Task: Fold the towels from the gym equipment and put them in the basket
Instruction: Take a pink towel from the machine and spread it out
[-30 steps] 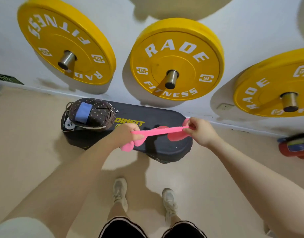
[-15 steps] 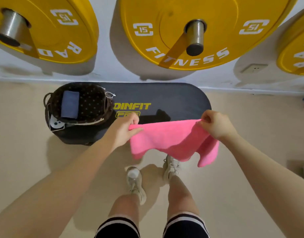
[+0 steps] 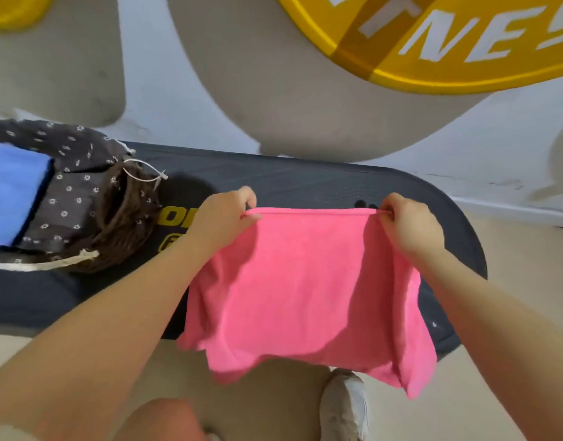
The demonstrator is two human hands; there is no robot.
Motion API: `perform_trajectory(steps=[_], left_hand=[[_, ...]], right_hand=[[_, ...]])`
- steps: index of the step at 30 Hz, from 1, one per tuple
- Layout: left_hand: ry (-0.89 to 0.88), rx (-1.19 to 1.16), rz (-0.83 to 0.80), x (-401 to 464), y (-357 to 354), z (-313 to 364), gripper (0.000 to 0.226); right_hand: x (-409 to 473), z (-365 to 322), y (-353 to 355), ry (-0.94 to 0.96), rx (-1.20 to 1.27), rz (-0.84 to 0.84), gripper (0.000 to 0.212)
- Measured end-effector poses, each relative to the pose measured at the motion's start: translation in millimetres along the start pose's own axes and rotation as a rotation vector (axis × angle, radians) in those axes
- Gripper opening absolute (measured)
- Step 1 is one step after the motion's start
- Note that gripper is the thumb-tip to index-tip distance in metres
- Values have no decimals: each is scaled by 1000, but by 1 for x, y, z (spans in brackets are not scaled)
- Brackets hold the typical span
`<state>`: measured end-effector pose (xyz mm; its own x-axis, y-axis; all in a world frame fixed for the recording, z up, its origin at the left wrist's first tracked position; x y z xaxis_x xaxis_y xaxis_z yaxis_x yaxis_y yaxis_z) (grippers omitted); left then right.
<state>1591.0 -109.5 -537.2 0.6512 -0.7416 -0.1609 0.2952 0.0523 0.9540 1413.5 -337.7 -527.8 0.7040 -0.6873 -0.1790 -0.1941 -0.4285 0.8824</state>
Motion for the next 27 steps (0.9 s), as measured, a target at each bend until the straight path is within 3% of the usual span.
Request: perform_trajectory(steps=[2,7,10,12,14,17,19,21,24,27], left_hand=[[-2,18,-21,9,-10,-13,22],[-99,-49,125,5,-15,-40,34],[0,83,6,-6,-11,-47,24],[54,214,-115,-14,-10,-52,25],[90,227,-177,-22,-11,-58,35],[111,87,-34,-32,-13,-59,25],[152,44,105,-40,-11,-59,9],[208,49,141,-49,-8,-63,11],[237,140,4,-58,-6,-75,21],[250,-94,-23,-61,-9,-87,12]], right_hand=[[12,2,-11,19,-51,23,20],[42,0,-16,-31,-175,49,23],[44,-19,-23,-86,-305,21,30],[32,-47,-39,47,-291,-67,46],[12,-86,-65,361,-187,-192,64],[-21,-146,-103,644,-21,-325,63],[-33,-174,-125,718,-45,-316,53],[-33,-188,-139,756,-116,-278,41],[-21,-188,-141,809,-140,-187,33],[-6,-173,-130,724,-18,-73,37]])
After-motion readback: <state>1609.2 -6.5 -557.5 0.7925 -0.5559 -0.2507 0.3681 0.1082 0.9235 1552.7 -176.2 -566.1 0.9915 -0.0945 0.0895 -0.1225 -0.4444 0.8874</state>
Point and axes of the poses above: each hand's wrist, its own x-axis towards the middle knuckle, its own y-axis out of the back of the hand, z = x × y, the point moved 1 cm from there along x, towards the middle knuckle, and after that the axes turned 12 degrees about x, right-handed, at the moved point
